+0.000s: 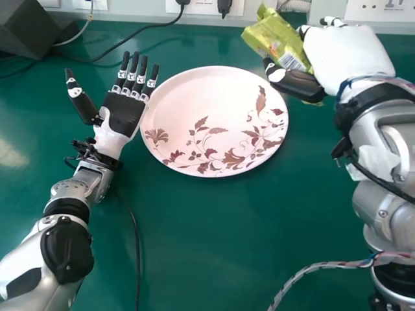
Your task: Pick up biscuit and place it in the plate
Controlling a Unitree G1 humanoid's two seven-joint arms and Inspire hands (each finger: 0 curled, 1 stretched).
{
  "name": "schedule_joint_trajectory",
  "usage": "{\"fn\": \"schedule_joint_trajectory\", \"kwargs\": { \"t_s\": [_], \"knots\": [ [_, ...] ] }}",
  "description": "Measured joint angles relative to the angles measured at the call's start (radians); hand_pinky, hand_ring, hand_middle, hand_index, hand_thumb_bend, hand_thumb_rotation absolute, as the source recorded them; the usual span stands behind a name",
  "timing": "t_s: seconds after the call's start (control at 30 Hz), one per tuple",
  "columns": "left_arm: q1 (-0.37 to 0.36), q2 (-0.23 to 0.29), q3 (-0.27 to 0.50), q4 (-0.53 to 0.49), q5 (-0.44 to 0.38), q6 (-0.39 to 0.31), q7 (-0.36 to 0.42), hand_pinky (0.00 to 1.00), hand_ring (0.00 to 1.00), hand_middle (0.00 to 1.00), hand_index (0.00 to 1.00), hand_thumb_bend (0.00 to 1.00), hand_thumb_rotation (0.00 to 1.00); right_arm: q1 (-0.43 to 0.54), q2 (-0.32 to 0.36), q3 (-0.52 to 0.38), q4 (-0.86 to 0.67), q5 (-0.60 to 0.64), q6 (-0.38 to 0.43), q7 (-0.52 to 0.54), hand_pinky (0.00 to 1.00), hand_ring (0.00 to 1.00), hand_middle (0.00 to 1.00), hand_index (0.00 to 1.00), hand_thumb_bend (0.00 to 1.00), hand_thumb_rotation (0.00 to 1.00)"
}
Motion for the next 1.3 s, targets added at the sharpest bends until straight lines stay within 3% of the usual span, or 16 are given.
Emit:
{"fn": "schedule_joint_trajectory", "kwargs": {
  "t_s": [0.3,0.83,1.3],
  "knots": [
    [0.006,-0.001,-0.001,-0.008,0.000,0.002,-0.008,1.00,0.96,1.00,1.00,1.00,0.66,0.002,0.020,0.016,0.025,0.060,-0.025,-0.083,0.13,0.17,0.11,0.47,0.48,0.04],
    [0.017,-0.017,-0.013,-0.031,0.000,-0.007,-0.028,1.00,0.95,0.99,1.00,1.00,0.72,0.038,0.014,0.040,0.133,0.220,-0.126,-0.355,0.12,0.17,0.11,0.48,0.48,0.04],
    [0.026,-0.035,-0.036,-0.031,0.001,-0.021,-0.072,1.00,0.92,0.97,1.00,1.00,0.72,0.120,-0.014,0.065,0.154,0.236,-0.164,-0.428,0.10,0.17,0.12,0.48,0.48,0.04]
  ]
}}
